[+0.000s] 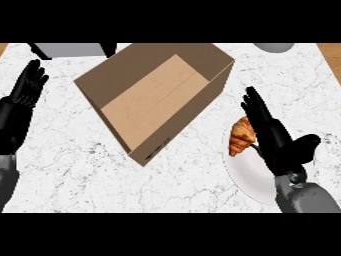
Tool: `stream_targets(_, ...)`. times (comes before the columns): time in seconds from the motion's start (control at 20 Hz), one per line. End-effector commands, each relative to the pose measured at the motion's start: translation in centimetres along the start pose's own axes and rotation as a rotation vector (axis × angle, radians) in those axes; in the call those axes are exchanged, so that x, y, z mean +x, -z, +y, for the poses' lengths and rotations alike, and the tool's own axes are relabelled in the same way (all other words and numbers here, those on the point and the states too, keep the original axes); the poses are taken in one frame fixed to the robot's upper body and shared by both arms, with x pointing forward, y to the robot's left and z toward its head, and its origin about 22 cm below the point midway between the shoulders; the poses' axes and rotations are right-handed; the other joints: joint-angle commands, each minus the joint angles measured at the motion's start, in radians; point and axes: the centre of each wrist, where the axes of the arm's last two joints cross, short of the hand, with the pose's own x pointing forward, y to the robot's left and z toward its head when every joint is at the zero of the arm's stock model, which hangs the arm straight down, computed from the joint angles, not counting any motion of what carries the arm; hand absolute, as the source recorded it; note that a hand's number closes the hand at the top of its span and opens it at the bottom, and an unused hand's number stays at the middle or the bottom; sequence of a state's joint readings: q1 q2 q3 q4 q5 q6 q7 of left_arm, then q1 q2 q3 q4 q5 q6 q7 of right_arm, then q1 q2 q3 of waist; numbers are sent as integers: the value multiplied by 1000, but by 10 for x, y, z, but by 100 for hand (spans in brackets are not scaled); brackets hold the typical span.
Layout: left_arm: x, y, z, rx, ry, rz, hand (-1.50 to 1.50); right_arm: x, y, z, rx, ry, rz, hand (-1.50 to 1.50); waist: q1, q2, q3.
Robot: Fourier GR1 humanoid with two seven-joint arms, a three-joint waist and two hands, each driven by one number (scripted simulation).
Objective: Pick the eggplant from the plate and place it in the cardboard box
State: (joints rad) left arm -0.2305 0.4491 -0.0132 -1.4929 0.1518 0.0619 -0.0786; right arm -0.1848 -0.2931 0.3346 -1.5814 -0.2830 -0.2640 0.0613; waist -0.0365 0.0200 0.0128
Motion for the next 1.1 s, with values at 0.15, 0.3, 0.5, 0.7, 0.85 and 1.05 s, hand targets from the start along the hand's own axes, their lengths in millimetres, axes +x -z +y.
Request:
stream_targets(0.15,-4,-3,-46,-166,-14,31,0,-39,-22,-51,207,227,422,-150,19,-5,-9)
stream_targets(0.3,-15,-10,-39,-136,-25,91,0,-51,-32,-86,-355,442,301,-150,-167,-1,13)
stream_targets(0.5,-17,-21,-82,-289,-69,124,0,-46,-60,-115,482,-288,484,-150,7,-16,-9)
stream_targets(0.7,-2,-18,-96,-324,-78,114,0,-21,-54,-171,532,-394,301,-150,33,-19,-8)
stream_targets(0.85,-9,-26,-105,-335,-70,126,0,2,-53,-219,543,-460,268,-150,41,-17,-9)
stream_targets(1.05,2,-4,-116,-331,-66,102,0,47,-29,-261,583,-502,295,-150,56,-11,-10)
